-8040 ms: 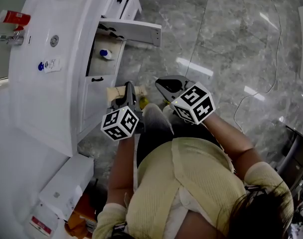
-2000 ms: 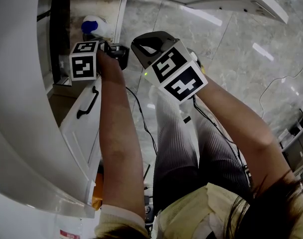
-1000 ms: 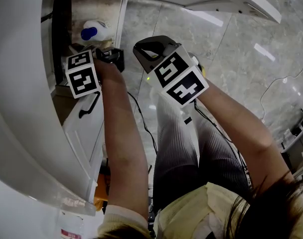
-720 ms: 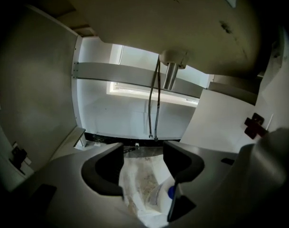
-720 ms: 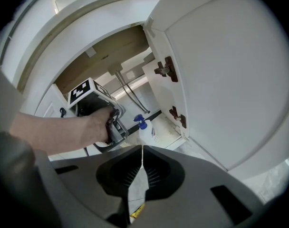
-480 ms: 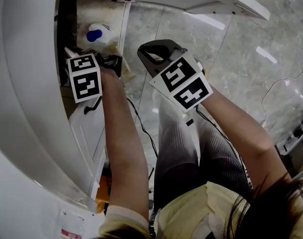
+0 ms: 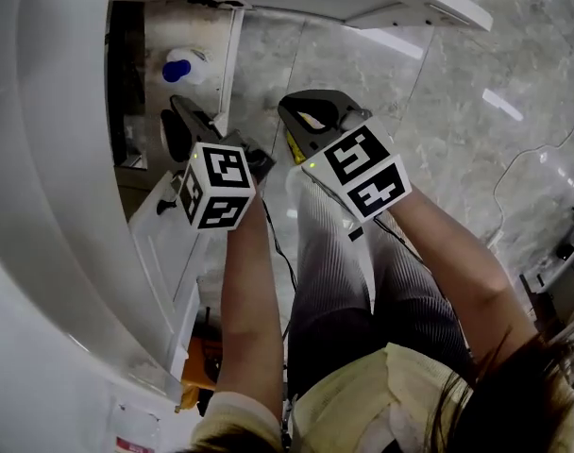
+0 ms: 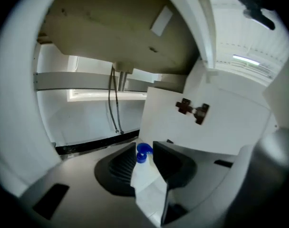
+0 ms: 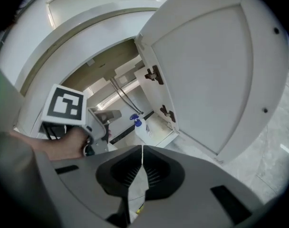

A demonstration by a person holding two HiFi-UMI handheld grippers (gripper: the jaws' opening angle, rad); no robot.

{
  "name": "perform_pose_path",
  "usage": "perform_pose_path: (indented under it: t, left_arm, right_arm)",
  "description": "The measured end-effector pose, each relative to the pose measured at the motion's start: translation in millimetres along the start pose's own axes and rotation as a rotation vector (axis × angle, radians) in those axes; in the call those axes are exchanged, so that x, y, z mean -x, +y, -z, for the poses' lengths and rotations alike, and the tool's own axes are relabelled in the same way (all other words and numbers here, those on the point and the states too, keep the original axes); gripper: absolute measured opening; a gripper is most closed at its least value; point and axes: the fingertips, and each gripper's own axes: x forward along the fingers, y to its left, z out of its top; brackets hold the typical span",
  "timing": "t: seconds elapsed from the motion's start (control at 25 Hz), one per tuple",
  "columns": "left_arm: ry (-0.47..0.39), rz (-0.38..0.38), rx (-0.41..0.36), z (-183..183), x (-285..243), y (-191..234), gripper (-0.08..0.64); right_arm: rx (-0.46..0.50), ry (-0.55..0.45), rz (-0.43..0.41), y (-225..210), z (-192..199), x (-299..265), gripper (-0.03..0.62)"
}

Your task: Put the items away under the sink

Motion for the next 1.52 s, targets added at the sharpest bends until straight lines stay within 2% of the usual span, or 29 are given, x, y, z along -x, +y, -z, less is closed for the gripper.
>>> perform_pose_path:
  t: [0.08,0.16,0.36,0.6,0.8,0.96,1.08,1.28,1.36,1.52]
  left_arm:
    - [0.037,0.077,-0.055,20.0,14.8,-13.1,0.114]
    - [0.092,0.122,-0.065,43.7,24.8,-17.9,0.078]
    - [0.183,0.16,-0.021,79.2,38.1,-15.8,0.049]
    - [0.273,0.256,-0.058,115.6,58.2,-31.1,0.039]
    - [0.321,0.286,-0.098,153.3,94.6,-41.7,0.039]
    - [0.352,0.29,-0.042,183.3,110.7,-46.4,0.04]
    - [0.403,0.315,-0.03,209.0,108.4,-43.7,0.04]
    - [0.473,0.355,-0.102,236.7,93.5,-36.8,0.04]
    - [0.48,0.337,-0.12,244.7,93.4,-30.6,0.04]
    - [0.503,0.309,-0.083,267.0,83.3,-20.1,0.04]
  right_arm:
    - [-0.005,0.014,0.006,-2.2,11.4,2.6,0.028]
    - [-0.015,0.031,0.015,-5.6,24.6,4.6,0.028]
    - [-0.025,0.067,0.026,-10.4,53.3,8.9,0.028]
    - [0.007,0.134,0.021,-18.1,92.6,9.8,0.028]
    - [0.089,0.166,0.013,-28.3,116.6,4.8,0.028]
    - [0.175,0.223,0.018,-41.5,140.5,-9.5,0.028]
    - [0.23,0.289,-0.004,-44.7,166.8,-21.9,0.028]
    - [0.328,0.333,0.035,-66.1,203.4,-56.0,0.028]
    - [0.381,0.345,0.042,-72.2,219.4,-71.5,0.028]
    - [0.478,0.346,0.044,-83.8,237.4,-102.3,0.028]
